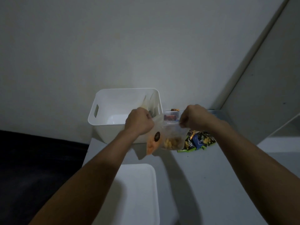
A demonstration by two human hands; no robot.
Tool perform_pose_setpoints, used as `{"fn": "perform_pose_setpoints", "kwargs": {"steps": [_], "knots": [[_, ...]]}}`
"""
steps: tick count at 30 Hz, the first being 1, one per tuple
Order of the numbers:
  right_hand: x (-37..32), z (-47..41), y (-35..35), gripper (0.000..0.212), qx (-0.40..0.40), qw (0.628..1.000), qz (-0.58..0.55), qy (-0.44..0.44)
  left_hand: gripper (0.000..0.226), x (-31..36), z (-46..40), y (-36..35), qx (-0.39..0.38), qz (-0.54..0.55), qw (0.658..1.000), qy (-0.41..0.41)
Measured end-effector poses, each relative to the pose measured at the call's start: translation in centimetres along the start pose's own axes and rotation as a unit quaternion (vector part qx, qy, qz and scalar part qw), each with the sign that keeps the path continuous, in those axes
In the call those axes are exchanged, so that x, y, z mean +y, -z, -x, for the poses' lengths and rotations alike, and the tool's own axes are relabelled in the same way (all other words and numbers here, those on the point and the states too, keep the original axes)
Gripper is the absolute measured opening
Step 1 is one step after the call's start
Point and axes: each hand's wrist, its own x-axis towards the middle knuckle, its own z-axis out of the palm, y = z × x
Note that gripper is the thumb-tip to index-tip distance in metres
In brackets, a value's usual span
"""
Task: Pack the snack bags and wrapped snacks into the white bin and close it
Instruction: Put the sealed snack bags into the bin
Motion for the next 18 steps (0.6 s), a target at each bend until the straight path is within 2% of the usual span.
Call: {"fn": "perform_pose_setpoints", "kwargs": {"steps": [4,10,14,18], "knots": [[-2.2,0.1,5.5,0.012,0.013,0.998,-0.063,0.005,0.009,2.2,-0.2,5.0,0.003,0.064,0.998,0.025],[-6.5,-1.3,11.5,0.005,0.068,0.986,-0.152,0.015,0.010,3.7,-2.1,11.4,0.056,0.146,0.987,0.039],[-8.3,-4.0,11.4,0.008,0.090,0.979,-0.182,-0.024,0.009,3.4,-3.7,12.6,0.064,0.166,0.983,0.052],[-9.0,-7.1,7.5,0.011,0.088,0.969,-0.220,-0.071,0.007,2.1,-5.2,10.8,0.046,0.187,0.978,0.081]]}}
